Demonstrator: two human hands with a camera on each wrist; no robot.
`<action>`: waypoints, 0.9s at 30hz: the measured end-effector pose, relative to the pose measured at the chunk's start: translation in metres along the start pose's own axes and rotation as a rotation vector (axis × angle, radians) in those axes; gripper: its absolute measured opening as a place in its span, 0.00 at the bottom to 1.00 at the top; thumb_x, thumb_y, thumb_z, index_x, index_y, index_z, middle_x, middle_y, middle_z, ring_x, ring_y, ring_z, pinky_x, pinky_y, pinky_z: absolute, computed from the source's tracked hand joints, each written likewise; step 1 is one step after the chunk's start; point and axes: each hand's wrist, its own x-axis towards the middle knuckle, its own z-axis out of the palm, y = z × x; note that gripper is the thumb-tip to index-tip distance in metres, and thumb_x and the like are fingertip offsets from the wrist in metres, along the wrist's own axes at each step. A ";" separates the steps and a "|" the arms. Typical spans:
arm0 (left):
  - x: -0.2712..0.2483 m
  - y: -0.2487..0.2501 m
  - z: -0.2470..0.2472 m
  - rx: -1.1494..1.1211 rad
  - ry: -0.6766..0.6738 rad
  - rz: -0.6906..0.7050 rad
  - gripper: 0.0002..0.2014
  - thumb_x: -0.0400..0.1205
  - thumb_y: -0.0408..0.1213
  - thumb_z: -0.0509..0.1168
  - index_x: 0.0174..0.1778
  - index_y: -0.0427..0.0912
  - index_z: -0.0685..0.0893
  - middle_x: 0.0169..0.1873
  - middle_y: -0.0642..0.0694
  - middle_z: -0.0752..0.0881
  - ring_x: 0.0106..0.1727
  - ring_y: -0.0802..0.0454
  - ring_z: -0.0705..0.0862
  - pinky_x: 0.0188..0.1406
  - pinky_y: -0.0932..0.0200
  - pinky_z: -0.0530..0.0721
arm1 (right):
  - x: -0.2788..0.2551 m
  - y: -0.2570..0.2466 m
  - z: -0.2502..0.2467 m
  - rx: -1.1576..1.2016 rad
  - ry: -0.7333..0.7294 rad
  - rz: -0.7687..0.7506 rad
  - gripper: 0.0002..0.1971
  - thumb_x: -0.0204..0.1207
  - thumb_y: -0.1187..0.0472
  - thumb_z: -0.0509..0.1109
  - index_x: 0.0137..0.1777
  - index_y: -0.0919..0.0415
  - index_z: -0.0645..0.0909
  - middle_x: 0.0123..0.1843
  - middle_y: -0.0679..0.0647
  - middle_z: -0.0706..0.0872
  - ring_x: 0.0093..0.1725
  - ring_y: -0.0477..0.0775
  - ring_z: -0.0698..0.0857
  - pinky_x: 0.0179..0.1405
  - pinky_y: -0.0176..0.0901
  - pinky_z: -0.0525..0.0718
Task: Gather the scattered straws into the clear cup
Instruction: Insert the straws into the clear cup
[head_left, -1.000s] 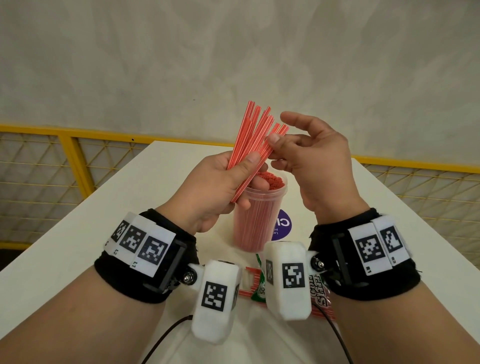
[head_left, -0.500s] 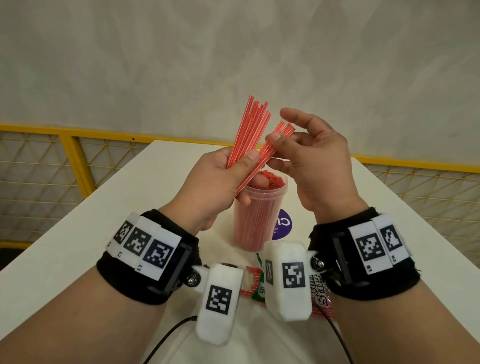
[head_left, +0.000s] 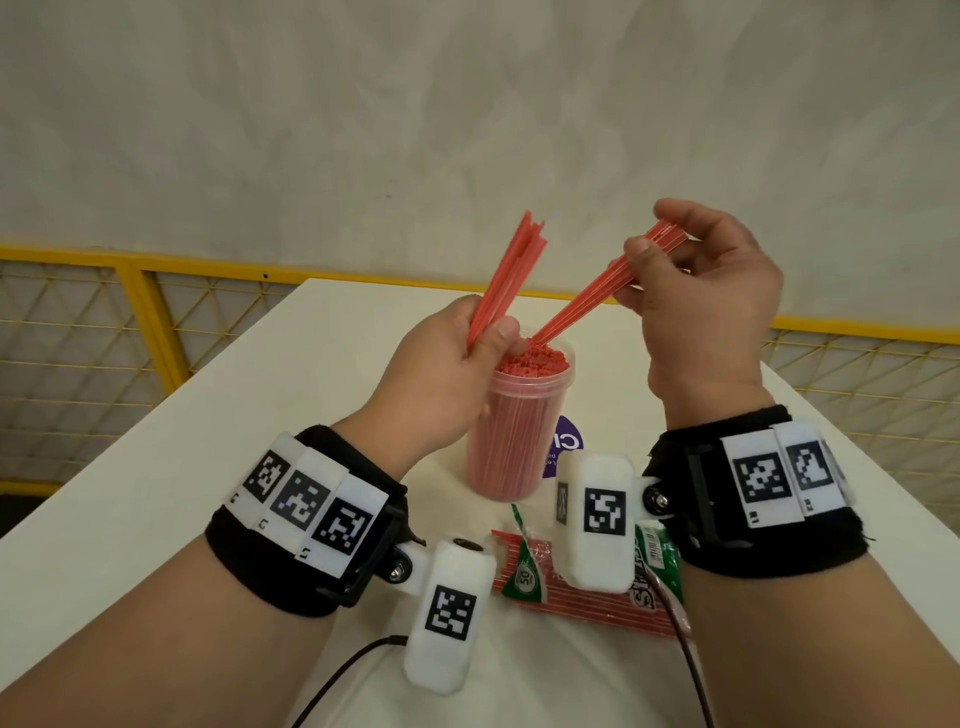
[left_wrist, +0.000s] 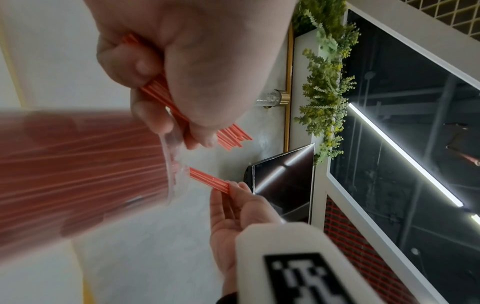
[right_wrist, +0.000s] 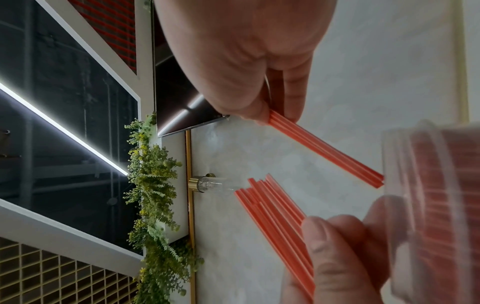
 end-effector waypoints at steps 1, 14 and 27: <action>0.000 -0.001 0.001 0.043 -0.012 0.018 0.08 0.88 0.48 0.57 0.43 0.58 0.77 0.44 0.58 0.90 0.25 0.71 0.80 0.31 0.62 0.76 | 0.000 0.001 0.000 -0.011 0.001 -0.005 0.13 0.74 0.72 0.72 0.51 0.52 0.84 0.29 0.50 0.77 0.35 0.53 0.88 0.36 0.49 0.90; 0.004 -0.007 0.001 0.104 0.060 0.011 0.10 0.88 0.48 0.55 0.42 0.56 0.74 0.38 0.56 0.87 0.25 0.71 0.79 0.31 0.64 0.72 | -0.009 0.011 0.010 -0.183 -0.098 -0.080 0.15 0.75 0.68 0.73 0.50 0.43 0.83 0.34 0.49 0.83 0.37 0.55 0.90 0.38 0.47 0.91; 0.004 -0.005 -0.002 0.012 0.105 -0.054 0.09 0.88 0.48 0.56 0.43 0.56 0.76 0.39 0.55 0.87 0.27 0.65 0.78 0.36 0.58 0.75 | -0.012 0.018 0.012 -0.306 -0.267 -0.004 0.13 0.74 0.65 0.75 0.51 0.45 0.88 0.38 0.46 0.88 0.40 0.50 0.89 0.48 0.54 0.89</action>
